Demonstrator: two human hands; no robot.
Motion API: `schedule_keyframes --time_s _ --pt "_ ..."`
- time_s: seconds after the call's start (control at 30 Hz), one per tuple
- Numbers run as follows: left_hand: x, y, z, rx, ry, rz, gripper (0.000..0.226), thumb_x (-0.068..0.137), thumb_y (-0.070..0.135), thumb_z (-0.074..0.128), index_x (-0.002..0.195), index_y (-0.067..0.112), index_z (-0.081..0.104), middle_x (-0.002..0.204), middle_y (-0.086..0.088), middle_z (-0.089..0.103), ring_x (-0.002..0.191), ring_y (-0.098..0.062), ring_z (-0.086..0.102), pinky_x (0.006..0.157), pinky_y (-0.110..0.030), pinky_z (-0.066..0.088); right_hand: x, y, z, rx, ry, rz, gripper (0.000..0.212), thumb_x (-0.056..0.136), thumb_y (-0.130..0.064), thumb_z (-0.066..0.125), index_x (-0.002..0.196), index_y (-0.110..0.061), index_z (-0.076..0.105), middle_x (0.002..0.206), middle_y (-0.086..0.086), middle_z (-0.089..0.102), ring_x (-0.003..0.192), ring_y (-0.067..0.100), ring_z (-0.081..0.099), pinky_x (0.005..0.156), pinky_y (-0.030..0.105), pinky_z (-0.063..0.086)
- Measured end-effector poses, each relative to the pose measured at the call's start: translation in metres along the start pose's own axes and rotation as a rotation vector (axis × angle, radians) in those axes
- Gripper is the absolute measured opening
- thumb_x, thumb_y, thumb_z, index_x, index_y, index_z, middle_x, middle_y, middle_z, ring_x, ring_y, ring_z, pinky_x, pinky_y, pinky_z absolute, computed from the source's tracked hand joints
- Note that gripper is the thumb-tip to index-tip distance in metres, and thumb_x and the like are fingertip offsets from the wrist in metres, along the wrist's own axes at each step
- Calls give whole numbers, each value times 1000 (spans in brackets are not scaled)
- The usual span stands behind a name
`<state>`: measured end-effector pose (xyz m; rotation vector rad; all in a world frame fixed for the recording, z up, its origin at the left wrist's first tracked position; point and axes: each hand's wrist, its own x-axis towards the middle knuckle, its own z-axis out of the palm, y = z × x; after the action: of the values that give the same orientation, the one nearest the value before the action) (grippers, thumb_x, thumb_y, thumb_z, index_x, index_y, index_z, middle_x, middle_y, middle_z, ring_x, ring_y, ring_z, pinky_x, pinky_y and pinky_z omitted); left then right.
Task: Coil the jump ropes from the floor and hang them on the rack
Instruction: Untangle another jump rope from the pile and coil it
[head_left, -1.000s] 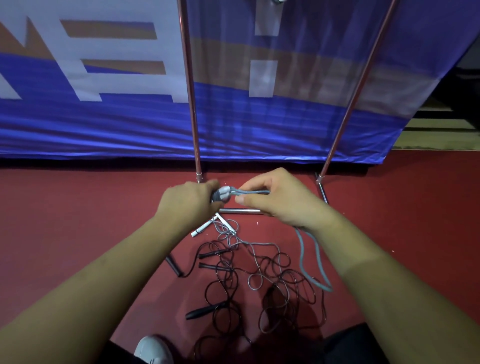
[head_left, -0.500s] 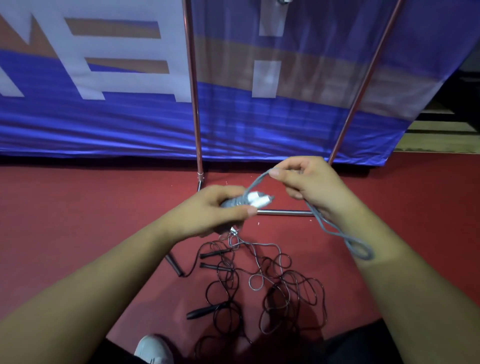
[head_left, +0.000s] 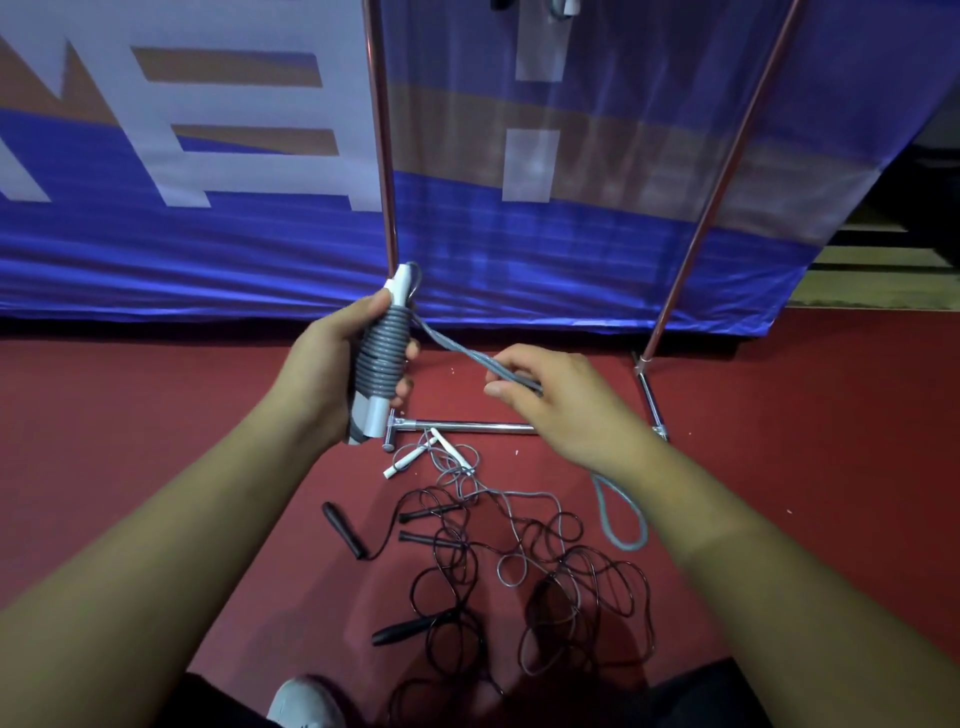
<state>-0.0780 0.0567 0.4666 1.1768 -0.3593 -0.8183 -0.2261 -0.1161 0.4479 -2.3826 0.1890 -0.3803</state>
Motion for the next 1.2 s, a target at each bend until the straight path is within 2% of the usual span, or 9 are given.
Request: schedule_keyframes --time_s 0.13,0.23,0.4,0.5,0.57,0.73,0.87,1.03,1.2 --pt "-1 4 -2 75 -12 67 25 95 35 50 103 12 54 66 -11 56 42 -24 49 42 -24 43 0 2 7 -155 212 -97 15 96 -34 59 96 -20 64 67 -11 50 62 17 48 60 41 46" --pt "-3 6 -3 186 -54 135 25 93 34 52 105 13 48 66 -13 58 44 -26 51 45 -25 44 6 10 11 -28 263 -4 10 93 -27 65 93 -18 69 77 -6 56 71 14 52 70 37 47" --pt "-10 -7 7 246 -206 98 23 88 34 57 90 11 51 71 -20 57 48 -27 51 48 -28 44 -3 5 10 84 -163 156 76 74 -35 84 140 -24 49 132 -9 60 121 1 55 109 29 41" --pt "-13 -15 16 256 -258 87 21 89 32 58 85 11 55 73 -23 59 49 -27 53 48 -30 47 -3 -10 20 423 -250 90 51 81 -19 80 125 -20 56 110 -17 66 114 -2 60 108 29 44" --pt "-13 -15 19 246 -261 88 22 89 32 58 86 10 54 74 -26 58 51 -28 53 51 -33 46 0 -17 25 628 -215 127 28 87 -5 71 112 -4 57 92 -6 66 94 11 67 98 38 52" --pt "-11 -10 12 280 -227 110 22 91 33 57 92 11 54 75 -24 58 51 -30 54 54 -33 45 1 -21 21 766 -127 256 9 98 0 51 102 -8 54 58 1 52 48 16 52 51 26 43" --pt "-10 -10 11 215 -214 95 27 93 33 53 111 16 62 75 -21 58 47 -28 53 47 -28 46 4 -17 11 592 -39 253 14 100 -14 55 93 -4 61 59 0 50 45 11 43 46 21 36" --pt "-6 -10 15 306 -84 106 14 93 32 61 90 19 67 72 -17 62 49 -27 53 52 -29 44 5 -12 2 385 36 224 29 101 -26 54 83 -8 69 48 -10 46 46 6 42 50 19 34" --pt "-3 -12 20 475 44 166 7 96 26 63 94 20 65 70 -9 63 47 -19 55 48 -27 47 5 -12 -5 130 3 154 10 93 -24 64 87 -18 68 52 -18 52 49 -2 45 52 12 32"
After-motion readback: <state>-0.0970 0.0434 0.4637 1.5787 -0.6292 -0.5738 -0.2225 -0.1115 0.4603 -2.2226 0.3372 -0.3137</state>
